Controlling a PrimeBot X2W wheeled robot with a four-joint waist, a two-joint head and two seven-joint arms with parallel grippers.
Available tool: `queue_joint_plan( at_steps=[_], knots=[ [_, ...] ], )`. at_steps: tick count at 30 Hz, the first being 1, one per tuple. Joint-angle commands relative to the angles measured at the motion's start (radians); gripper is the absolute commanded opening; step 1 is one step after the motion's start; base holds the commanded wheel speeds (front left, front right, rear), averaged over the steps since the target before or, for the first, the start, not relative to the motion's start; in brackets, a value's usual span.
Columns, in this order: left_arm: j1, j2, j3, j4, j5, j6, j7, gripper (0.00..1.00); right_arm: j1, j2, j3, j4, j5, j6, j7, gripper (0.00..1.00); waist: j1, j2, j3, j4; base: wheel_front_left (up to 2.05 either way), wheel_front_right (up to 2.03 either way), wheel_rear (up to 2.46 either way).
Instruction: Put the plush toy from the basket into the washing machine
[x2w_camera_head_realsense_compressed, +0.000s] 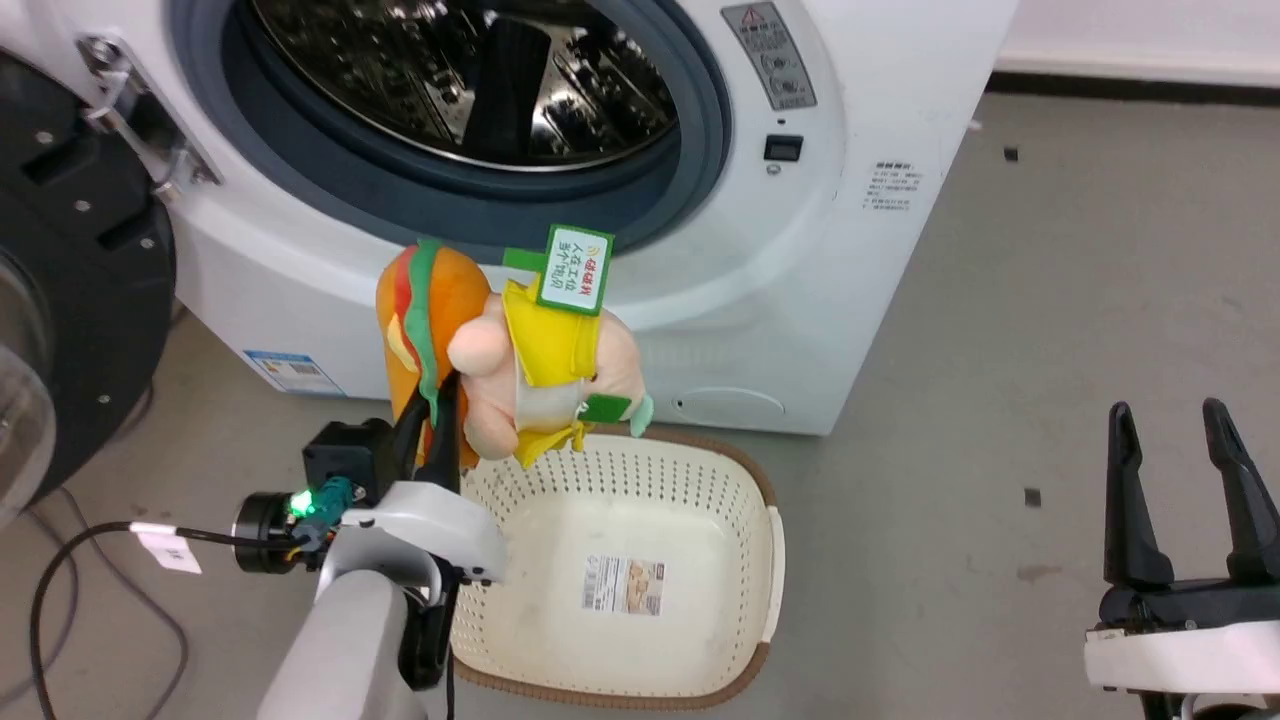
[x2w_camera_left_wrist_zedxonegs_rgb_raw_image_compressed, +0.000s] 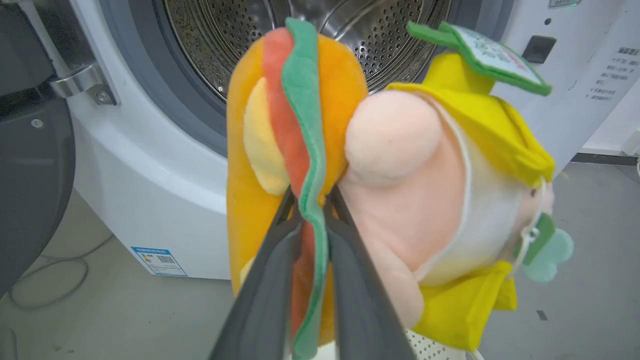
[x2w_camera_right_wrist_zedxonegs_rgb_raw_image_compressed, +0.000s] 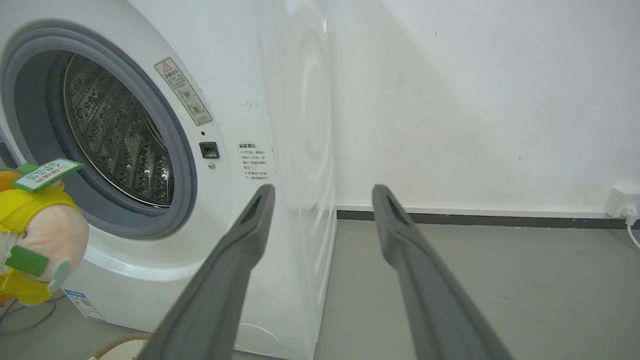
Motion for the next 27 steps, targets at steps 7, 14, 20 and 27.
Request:
queue_joint_plan(
  at_steps=[7, 14, 20, 27],
  knots=[
    [-0.114, -0.004, 0.072, 0.001, 0.019, -0.007, -0.006, 0.00, -0.073, 0.000, 0.012, -0.027, -0.012, -0.001, -0.004, 1.00, 0.0001, 0.0000, 0.132, -0.043, 0.00, 0.00, 0.00],
    [-0.304, 0.025, 0.134, 0.037, 0.048, -0.020, -0.006, 0.00, -0.164, 0.000, 0.026, -0.047, -0.011, -0.001, -0.004, 1.00, 0.0001, 0.0000, 0.281, -0.097, 0.00, 0.00, 0.00],
    [-0.469, 0.068, 0.173, 0.095, 0.076, -0.019, -0.006, 0.00, -0.214, 0.000, 0.035, -0.055, 0.003, -0.001, -0.004, 1.00, 0.0001, 0.0000, 0.379, -0.145, 0.00, 0.00, 0.00],
    [-0.688, 0.133, 0.226, 0.164, 0.080, -0.017, -0.006, 0.00, -0.273, 0.000, 0.035, -0.069, 0.022, -0.001, -0.004, 1.00, 0.0001, 0.0000, 0.487, -0.197, 0.00, 0.00, 0.00]
  ],
)
